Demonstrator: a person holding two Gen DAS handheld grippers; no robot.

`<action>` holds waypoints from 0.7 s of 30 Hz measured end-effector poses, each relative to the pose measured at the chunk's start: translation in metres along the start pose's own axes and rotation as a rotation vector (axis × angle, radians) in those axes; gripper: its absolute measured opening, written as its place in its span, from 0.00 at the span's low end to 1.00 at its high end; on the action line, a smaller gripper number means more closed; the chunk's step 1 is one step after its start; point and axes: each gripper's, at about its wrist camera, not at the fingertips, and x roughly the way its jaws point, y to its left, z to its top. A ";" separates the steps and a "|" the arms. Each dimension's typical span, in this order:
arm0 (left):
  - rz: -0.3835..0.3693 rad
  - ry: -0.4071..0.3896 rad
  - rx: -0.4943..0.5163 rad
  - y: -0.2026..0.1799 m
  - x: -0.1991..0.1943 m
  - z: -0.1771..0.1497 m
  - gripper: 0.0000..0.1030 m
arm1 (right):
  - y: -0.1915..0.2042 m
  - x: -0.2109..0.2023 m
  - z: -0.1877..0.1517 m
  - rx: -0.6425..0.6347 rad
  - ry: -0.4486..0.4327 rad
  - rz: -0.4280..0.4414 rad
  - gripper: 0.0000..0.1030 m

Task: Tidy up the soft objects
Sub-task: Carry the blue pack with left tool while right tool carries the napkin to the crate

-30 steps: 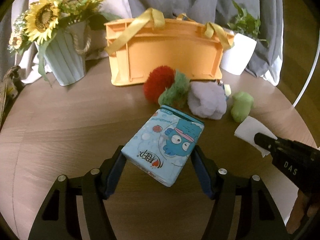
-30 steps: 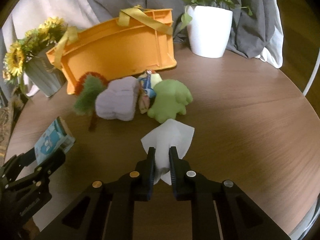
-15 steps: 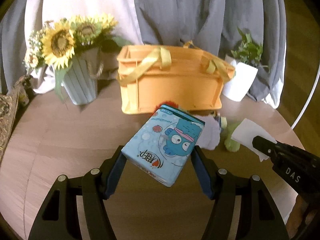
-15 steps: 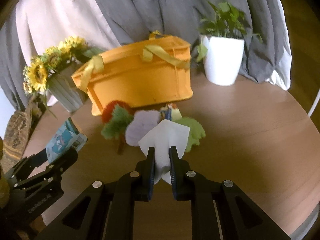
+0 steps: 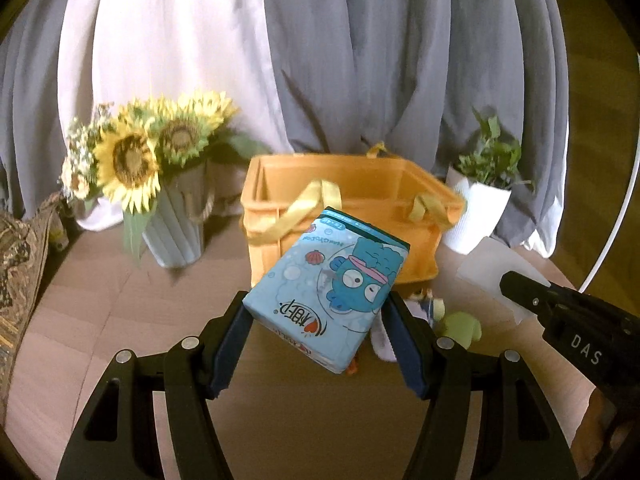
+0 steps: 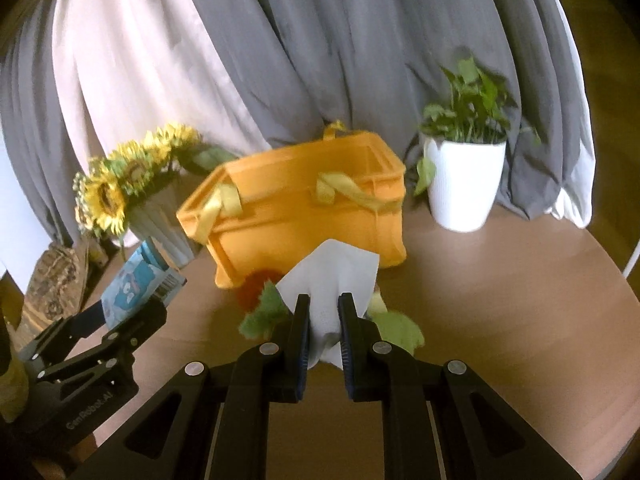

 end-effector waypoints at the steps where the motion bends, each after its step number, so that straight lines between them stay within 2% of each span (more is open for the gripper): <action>1: 0.002 -0.008 0.000 0.000 -0.001 0.003 0.64 | 0.000 -0.001 0.004 0.002 -0.010 0.003 0.15; 21: 0.036 -0.128 -0.013 -0.001 -0.001 0.061 0.64 | 0.008 0.000 0.065 -0.024 -0.165 0.071 0.14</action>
